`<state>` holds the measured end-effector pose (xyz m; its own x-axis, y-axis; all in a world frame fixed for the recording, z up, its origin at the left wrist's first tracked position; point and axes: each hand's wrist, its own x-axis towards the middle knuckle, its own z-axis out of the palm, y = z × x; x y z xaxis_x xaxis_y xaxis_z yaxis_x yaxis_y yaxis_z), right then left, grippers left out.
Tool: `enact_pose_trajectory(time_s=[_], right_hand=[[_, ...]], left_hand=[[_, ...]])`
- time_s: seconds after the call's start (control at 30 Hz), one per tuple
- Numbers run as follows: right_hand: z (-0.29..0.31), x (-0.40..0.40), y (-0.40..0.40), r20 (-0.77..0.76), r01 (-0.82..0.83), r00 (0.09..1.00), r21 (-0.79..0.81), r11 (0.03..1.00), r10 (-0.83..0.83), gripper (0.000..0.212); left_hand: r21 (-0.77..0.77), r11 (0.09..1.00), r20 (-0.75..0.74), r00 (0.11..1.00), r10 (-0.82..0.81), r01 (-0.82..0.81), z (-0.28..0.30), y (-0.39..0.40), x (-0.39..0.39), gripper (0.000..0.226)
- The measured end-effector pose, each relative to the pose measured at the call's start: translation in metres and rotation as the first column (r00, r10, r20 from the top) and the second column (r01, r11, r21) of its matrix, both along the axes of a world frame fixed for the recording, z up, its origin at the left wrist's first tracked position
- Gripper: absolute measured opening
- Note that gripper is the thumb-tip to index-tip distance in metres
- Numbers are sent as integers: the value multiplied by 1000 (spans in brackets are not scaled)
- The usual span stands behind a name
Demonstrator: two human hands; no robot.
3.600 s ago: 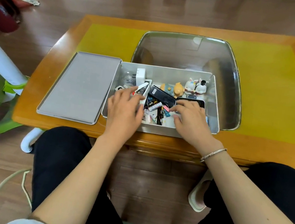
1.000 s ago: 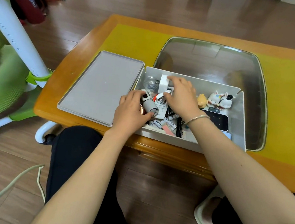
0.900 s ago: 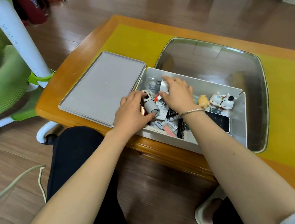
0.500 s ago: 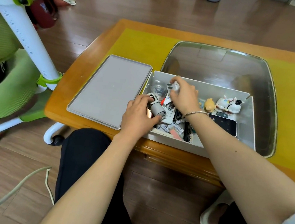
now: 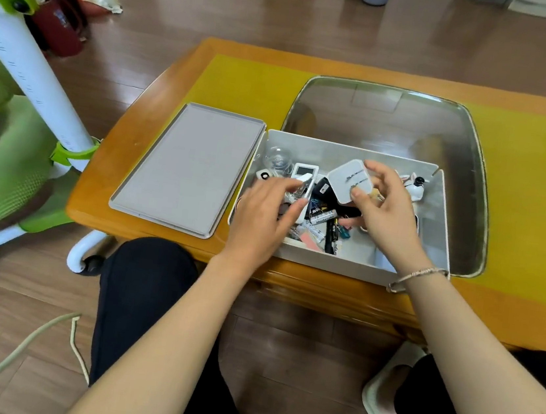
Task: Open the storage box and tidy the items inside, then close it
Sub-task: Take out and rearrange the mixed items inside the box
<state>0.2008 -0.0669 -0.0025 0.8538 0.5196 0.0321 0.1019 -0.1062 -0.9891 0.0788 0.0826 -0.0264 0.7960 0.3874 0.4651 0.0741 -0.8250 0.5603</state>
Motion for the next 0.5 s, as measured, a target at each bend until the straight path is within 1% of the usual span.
enact_pose_trajectory(time_s=[0.07,0.1,0.17,0.23,0.3,0.37,0.43,0.5], right_hand=[[-5,-6,-11,37,12,999,16,1000,-13,36],[-8,-8,-14,46,22,999,25,999,-23,36],[-13,-13,-18,82,54,995,11,999,-54,37],[-18,-14,-21,190,92,979,-83,992,-75,38],[-23,-15,-23,306,144,948,-159,977,-90,40],[-24,-17,-23,412,183,905,-145,972,-109,36],[-26,-21,-21,480,181,871,-110,977,-108,35],[-29,-24,-20,487,134,871,-108,985,-65,43]], left_hand=[[-198,976,64,995,-81,92,3,-20,7,35],[-309,945,70,993,-93,110,4,-29,11,30],[-546,831,47,994,-103,112,4,-42,20,26],[-701,703,35,990,-136,121,2,-50,27,27],[-783,605,44,983,-177,144,1,-52,32,24],[-811,567,23,975,-220,147,2,-51,33,23],[-800,587,-29,969,-245,125,4,-51,34,35],[-764,636,-62,970,-237,106,5,-53,35,42]])
